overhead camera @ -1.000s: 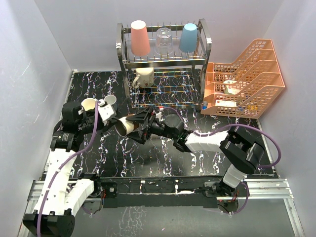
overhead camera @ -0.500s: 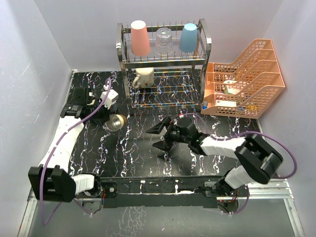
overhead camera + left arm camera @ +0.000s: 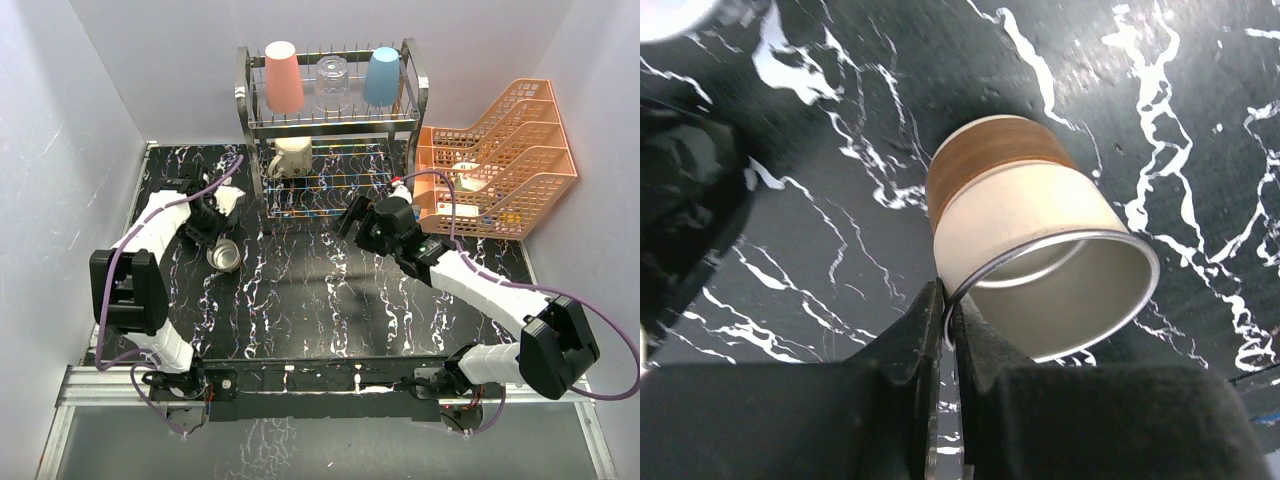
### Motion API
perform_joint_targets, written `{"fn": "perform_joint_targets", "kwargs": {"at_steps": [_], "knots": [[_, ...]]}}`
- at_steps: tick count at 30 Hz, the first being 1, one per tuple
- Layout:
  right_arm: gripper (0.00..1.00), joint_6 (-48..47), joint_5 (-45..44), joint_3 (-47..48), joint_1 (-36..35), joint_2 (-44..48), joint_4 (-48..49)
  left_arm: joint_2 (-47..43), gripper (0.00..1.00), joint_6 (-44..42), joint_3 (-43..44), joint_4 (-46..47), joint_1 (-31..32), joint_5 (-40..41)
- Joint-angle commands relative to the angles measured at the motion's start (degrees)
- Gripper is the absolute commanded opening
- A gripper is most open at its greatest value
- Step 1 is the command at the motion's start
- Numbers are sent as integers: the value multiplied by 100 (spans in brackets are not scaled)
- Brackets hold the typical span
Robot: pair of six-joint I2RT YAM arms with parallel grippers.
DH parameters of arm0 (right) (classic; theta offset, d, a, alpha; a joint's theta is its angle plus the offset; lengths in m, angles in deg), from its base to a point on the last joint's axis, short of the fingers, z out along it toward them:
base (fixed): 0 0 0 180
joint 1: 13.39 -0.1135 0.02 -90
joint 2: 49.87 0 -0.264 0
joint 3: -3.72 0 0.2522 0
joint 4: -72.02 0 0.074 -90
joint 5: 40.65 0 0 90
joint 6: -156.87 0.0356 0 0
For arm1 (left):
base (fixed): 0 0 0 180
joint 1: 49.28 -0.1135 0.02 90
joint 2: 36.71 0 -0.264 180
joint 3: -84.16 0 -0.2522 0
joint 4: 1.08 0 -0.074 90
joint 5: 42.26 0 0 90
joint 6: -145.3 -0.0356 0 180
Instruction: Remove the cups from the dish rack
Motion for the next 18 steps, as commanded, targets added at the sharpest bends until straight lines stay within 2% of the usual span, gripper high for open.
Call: {"fn": "perform_joint_targets", "kwargs": {"at_steps": [1,4,8,13,18], "knots": [[98,-1025,-713,222,181,87,-172,202,3,143,529,-262,21,168],[98,-1208,-647,188,333,33,95,280,15,176,595,-231,21,142],[98,-1549,-650,330,457,-272,413,209,46,64,651,-301,21,32],[98,-2160,-850,831,461,-942,984,32,63,37,1092,-524,-26,-96],[98,-2862,-859,1637,460,-1966,1793,-44,82,206,2134,-1095,-396,-713]]}}
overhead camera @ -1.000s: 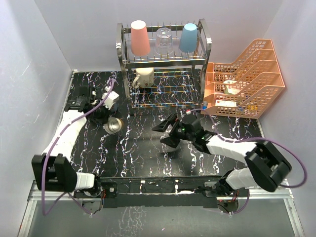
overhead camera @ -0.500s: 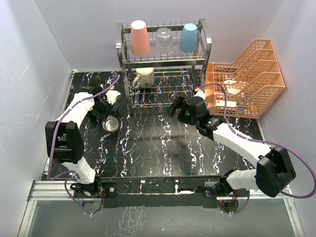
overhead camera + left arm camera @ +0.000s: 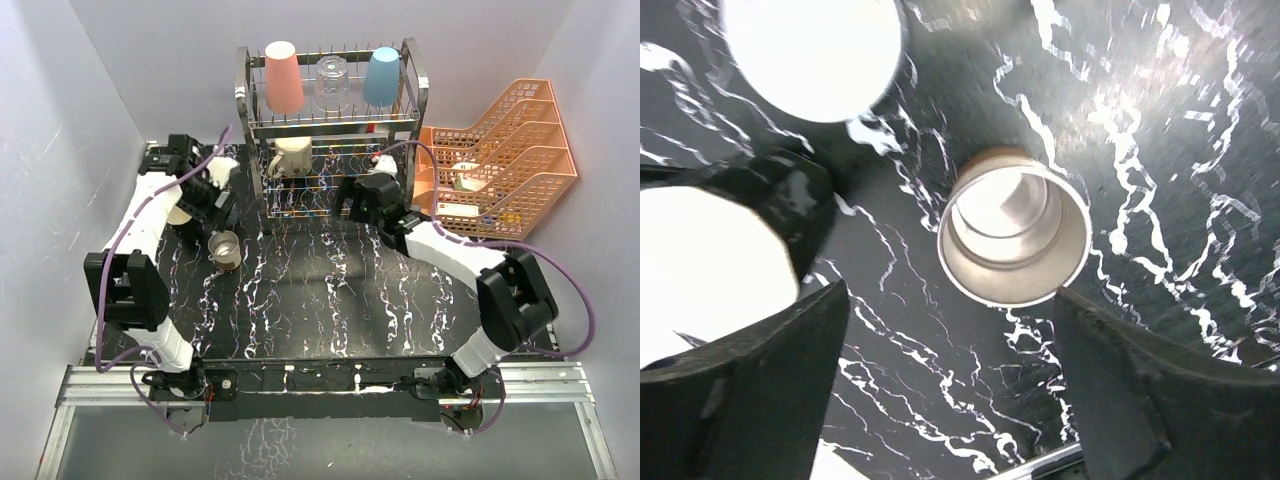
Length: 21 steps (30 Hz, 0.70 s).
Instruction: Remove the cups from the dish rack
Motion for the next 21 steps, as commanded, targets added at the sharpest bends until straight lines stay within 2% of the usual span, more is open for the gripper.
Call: {"fn": "perform_joint_targets", "kwargs": {"at_steps": [1,5,11,15,21], "knots": [[98,-917,-118,1011,0,-784,1219,-373,86,152,895,-638,-407,-727],[98,-1439,-27,1830,0,-1869,1575,-587,90,120,932,-933,-694,-1216],[98,-1950,-49,2715,-8,-2905,2066,-1025,92,105,513,-986,-780,-1535],[98,-1806,-141,3062,-150,-3288,2219,-1148,92,113,307,-988,-781,-1681],[92,-1058,-1022,3611,-577,-3732,2106,-1193,91,170,74,-824,-776,-1715]]}}
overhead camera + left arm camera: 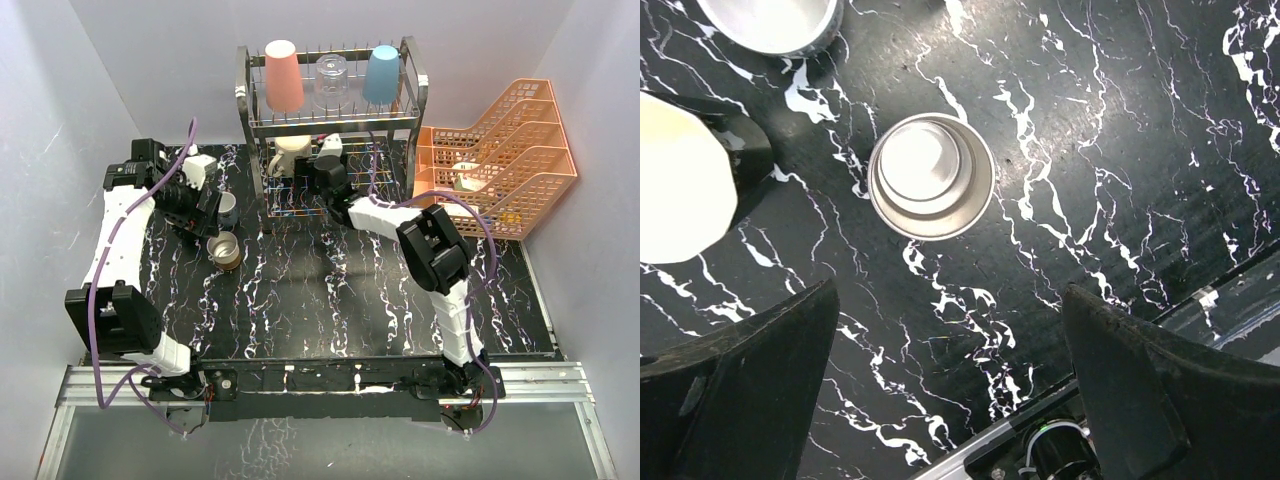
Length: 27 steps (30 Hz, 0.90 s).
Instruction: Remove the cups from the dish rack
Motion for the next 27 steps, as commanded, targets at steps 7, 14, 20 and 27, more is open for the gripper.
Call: {"fn": "perform_joint_targets", "kwargs": {"at_steps": [7,14,20,27], "knots": [[88,1052,-1183,860,-620,-686,1151,-335,91,117,-202,-20,-7,-316],[85,1516,-1115,1627,-646,-1248,1144,-472,91,85,-448,26,-3,-355],[81,2003,-1659,2543,-687,-1781,458,-537,91,106,-704,164,1,-357],[72,2342,-1854,3330,-726,-2292,-38,-559,91,200,-691,278,-1,-441]]}}
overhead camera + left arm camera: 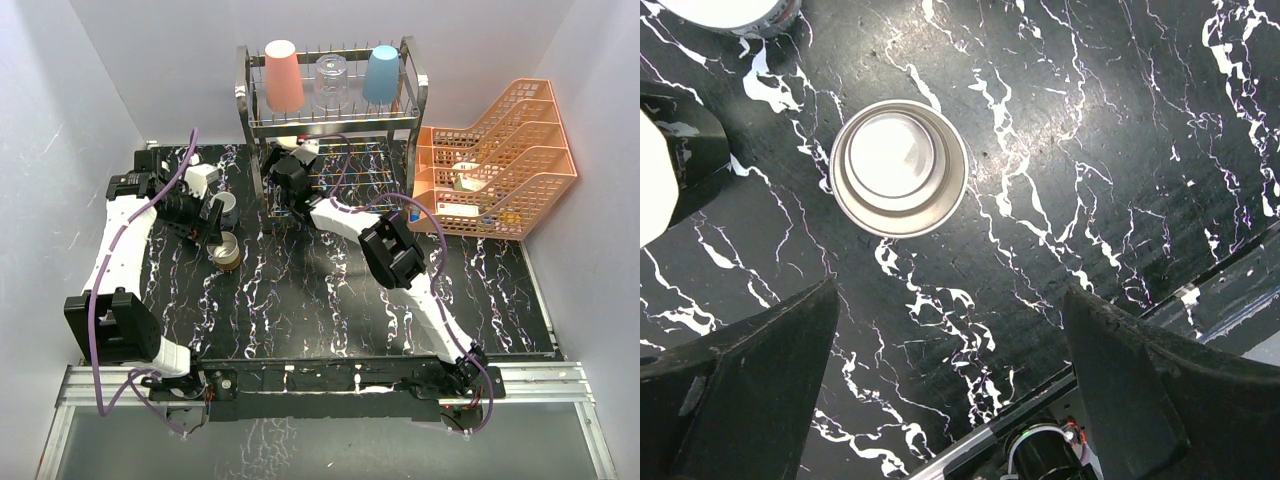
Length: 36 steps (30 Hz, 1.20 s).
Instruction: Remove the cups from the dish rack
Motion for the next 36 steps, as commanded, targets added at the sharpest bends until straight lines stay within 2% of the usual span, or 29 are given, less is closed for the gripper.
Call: {"fn": "perform_joint_targets", "kwargs": {"at_steps": [1,9,13,18,22,29,36], "knots": [[68,372,-406,438,-35,-183,-262,-248,91,71,2,59,-1,-232],[41,191,-1074,-231,26,350,-394,-287,91,80,-99,136,-2,-219],[39,157,-880,-1159,208,912,-12,-357,91,76,-141,169,-4,-226],[39,-140,-57,-2222,541,1576,603,-420,91,88,-169,209,-4,-289],[46,-656,865,-2603,837,1895,623,-463,91,106,-151,219,0,-337],[69,-1835,1787,-2529,992,2039,303,-502,91,55,-213,239,-4,-304],[72,-2599,2130,-1625,1088,1519,-381,-507,91,37,-167,226,-2,-305]]}}
